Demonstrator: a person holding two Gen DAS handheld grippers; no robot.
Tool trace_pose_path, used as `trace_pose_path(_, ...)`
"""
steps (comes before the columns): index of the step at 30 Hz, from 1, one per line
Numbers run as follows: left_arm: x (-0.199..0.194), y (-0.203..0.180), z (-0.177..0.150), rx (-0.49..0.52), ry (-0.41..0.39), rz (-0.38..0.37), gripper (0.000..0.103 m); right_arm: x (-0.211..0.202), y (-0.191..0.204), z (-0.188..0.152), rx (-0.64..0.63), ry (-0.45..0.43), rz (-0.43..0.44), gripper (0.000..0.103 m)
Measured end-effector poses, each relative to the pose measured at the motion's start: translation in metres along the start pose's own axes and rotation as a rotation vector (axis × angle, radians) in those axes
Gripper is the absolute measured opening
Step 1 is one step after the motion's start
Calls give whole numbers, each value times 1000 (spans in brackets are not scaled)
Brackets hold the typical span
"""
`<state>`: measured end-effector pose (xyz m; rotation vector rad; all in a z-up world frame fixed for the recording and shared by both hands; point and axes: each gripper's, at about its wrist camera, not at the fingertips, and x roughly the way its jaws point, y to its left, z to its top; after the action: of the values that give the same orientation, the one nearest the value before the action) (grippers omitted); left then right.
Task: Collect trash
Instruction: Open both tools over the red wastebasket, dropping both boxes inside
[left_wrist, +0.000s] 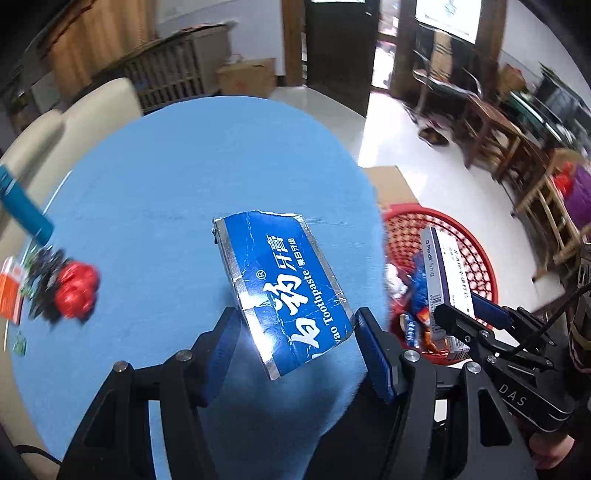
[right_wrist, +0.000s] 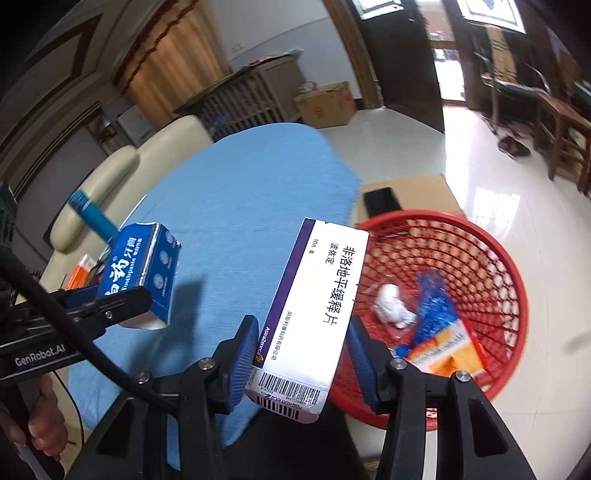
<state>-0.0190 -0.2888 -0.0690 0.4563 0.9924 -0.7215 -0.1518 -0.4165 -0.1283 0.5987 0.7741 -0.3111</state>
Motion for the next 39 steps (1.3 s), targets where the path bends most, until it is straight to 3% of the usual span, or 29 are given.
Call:
trace_pose_path(13, 53, -75, 17, 163, 124, -123, 66, -11, -83, -8, 174, -9, -59, 52)
trace_pose_path(20, 77, -100, 18, 221, 163, -157, 67, -11, -108, -17, 219, 10, -80, 52)
trace_pose_path(29, 88, -100, 14, 243, 199, -171, 67, -10, -131, -16, 305, 40, -67, 55)
trace_pose_path(39, 50, -72, 1, 231, 115, -136, 67, -23, -134, -10, 313, 4, -93, 55)
